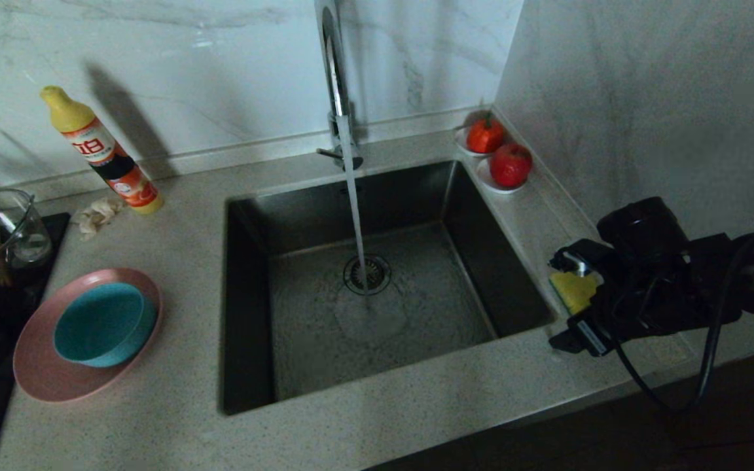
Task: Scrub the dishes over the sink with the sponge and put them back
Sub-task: Pick up a bowl and the sponge
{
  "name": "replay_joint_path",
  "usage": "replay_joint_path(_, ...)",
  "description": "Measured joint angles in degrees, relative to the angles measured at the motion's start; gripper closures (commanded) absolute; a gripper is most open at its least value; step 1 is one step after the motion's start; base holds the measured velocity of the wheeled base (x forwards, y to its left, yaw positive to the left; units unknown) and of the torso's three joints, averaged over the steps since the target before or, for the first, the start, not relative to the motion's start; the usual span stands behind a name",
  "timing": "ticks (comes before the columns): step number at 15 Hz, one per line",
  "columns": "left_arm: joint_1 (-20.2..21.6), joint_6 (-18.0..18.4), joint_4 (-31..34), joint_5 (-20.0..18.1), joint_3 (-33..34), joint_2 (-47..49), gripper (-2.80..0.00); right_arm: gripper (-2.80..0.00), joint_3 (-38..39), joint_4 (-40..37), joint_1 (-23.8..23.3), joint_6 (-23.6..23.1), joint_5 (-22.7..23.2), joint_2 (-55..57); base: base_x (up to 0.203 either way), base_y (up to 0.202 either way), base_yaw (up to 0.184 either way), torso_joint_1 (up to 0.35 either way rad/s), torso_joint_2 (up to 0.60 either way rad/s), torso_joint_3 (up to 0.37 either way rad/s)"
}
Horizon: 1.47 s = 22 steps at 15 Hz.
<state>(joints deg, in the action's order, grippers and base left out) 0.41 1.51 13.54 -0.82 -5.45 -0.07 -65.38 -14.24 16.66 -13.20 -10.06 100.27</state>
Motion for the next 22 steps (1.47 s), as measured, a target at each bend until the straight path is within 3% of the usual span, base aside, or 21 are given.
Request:
replay_joint_path(3,0.0,0.0,0.0,0.0,0.0,0.0,0.0,-2.8,-2.5,-4.2,-0.8,1.3,-0.3,-0.4,0.0,0.0,0.0,0.0,0.0,0.0)
replay_joint_path(5,0.0,0.0,0.0,0.0,0.0,0.0,0.0,-2.8,-4.3,-7.3,-1.1,5.0,-0.2,-0.5,0.0,0.0,0.0,0.0,0.0,0.0)
replay_joint_path(11,0.0,0.0,0.0,0.0,0.0,0.0,0.0,-2.8,-5.6,-8.0,-1.2,10.3,0.2,0.0,0.0,0.0,0.0,0.0,0.0,0.0)
replay_joint_path(22,0.0,0.0,0.0,0.0,0.0,0.0,0.0,-2.8,-5.8,-8.0,-2.1,12.3,0.7,1.7,0.0,0.0,0.0,0.0,0.0,0.0)
